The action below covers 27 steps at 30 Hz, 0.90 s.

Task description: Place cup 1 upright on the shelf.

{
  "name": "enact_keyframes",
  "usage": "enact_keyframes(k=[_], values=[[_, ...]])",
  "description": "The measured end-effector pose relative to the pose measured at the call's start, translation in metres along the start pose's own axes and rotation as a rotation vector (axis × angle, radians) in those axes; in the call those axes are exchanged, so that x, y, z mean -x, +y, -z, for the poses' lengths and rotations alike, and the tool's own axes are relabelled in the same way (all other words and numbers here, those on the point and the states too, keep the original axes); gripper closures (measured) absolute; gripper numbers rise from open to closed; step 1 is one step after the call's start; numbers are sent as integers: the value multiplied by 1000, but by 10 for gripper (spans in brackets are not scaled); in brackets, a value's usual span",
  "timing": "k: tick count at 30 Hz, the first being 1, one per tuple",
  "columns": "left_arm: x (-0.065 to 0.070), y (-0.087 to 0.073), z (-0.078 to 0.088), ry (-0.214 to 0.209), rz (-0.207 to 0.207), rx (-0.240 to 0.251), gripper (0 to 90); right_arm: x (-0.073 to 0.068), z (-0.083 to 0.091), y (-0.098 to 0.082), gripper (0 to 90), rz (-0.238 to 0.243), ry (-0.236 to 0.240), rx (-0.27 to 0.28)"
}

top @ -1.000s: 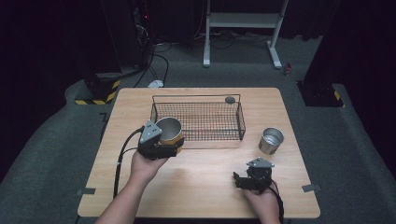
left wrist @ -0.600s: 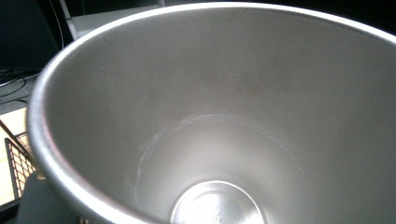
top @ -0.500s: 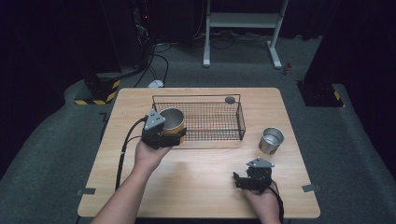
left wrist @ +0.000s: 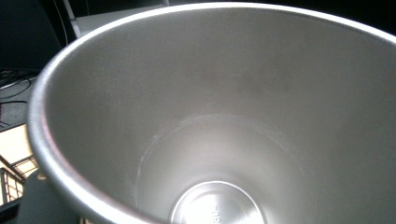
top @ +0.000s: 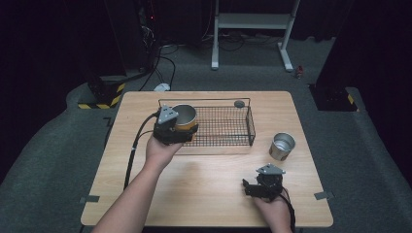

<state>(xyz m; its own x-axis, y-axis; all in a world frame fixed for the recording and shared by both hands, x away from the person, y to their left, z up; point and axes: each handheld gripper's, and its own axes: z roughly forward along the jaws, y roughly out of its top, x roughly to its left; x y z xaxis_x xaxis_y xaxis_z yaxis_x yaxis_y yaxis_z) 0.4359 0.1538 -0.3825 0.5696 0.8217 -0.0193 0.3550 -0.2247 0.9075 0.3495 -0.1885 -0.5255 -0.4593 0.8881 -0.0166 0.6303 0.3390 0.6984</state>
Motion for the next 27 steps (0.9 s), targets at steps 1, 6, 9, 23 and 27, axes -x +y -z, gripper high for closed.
enact_keyframes(k=[1,6,9,23,27], values=[[-1,2,-2,1,-1,0,171,0,0,0,89,0,0,0],[-5,7,-11,8,3,0,171,0,0,0,88,1,0,-3],[-8,10,-17,13,5,-3,171,0,0,0,89,-2,1,-3],[-27,16,-39,50,31,4,171,0,0,0,89,0,2,-3],[-34,13,-46,57,53,0,170,0,0,0,89,1,2,-2]])
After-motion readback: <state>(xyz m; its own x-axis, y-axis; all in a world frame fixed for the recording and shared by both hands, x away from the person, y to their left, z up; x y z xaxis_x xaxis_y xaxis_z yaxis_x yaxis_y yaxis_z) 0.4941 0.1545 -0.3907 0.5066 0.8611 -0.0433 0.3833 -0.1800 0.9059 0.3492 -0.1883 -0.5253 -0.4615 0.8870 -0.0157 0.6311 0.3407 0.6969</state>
